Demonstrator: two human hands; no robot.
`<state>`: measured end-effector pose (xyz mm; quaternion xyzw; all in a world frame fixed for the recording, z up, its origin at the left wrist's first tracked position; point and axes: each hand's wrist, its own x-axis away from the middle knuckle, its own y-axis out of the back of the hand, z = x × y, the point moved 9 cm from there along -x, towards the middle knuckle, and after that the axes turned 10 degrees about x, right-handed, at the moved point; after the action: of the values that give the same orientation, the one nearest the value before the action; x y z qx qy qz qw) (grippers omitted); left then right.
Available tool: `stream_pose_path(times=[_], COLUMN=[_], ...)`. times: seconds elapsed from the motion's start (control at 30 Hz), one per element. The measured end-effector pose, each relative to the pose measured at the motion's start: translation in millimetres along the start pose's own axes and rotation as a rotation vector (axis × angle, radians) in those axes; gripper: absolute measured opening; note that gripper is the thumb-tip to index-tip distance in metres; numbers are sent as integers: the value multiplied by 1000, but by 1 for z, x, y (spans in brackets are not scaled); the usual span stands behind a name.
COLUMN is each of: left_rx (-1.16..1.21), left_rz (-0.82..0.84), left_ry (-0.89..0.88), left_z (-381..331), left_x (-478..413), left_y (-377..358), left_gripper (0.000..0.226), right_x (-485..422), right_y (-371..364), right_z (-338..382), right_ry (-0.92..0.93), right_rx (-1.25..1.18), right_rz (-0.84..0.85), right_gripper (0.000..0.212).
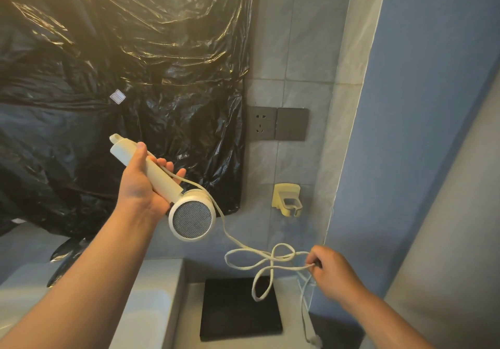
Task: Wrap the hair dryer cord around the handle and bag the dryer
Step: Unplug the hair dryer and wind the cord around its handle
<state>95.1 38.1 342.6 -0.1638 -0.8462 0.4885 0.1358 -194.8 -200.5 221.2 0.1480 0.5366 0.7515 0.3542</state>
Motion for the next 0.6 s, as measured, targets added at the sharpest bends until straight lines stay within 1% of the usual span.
stream_pose_path(times=[0.07, 0.1, 0.13, 0.2, 0.23, 0.27, 0.33, 0.4, 0.53, 0.6], left_rx=[-5, -4, 2, 16, 19, 20, 23, 27, 31, 31], left_rz=[13, 20, 25, 32, 39, 52, 82, 99, 161, 194], left_ry=[1, -2, -6, -14, -16, -15, -8, 2, 18, 34], left_z=[3, 4, 3, 2, 1, 2, 4, 9, 16, 19], left_x=[2, 3, 2, 2, 2, 3, 7, 11, 19, 23], left_y=[-5, -7, -11, -16, -19, -22, -29, -34, -44, -47], left_gripper=[34, 35, 35, 35, 34, 34, 34, 34, 33, 32], right_x=[-1, -1, -1, 1, 1, 2, 4, 5, 5, 4], right_y=[-7, -12, -20, -36, -41, -46, -52, -57, -63, -66], right_z=[4, 6, 6, 1, -2, -2, 0, 5, 15, 21], right_ry=[-8, -6, -6, -35, -59, -76, -89, -96, -89, -72], right_rx=[-28, -23, -2, 45, 44, 33, 7, -25, -2, 17], right_rz=[48, 102, 179, 331, 377, 403, 412, 407, 422, 459], right_gripper=[24, 23, 26, 44, 52, 57, 59, 50, 13, 15])
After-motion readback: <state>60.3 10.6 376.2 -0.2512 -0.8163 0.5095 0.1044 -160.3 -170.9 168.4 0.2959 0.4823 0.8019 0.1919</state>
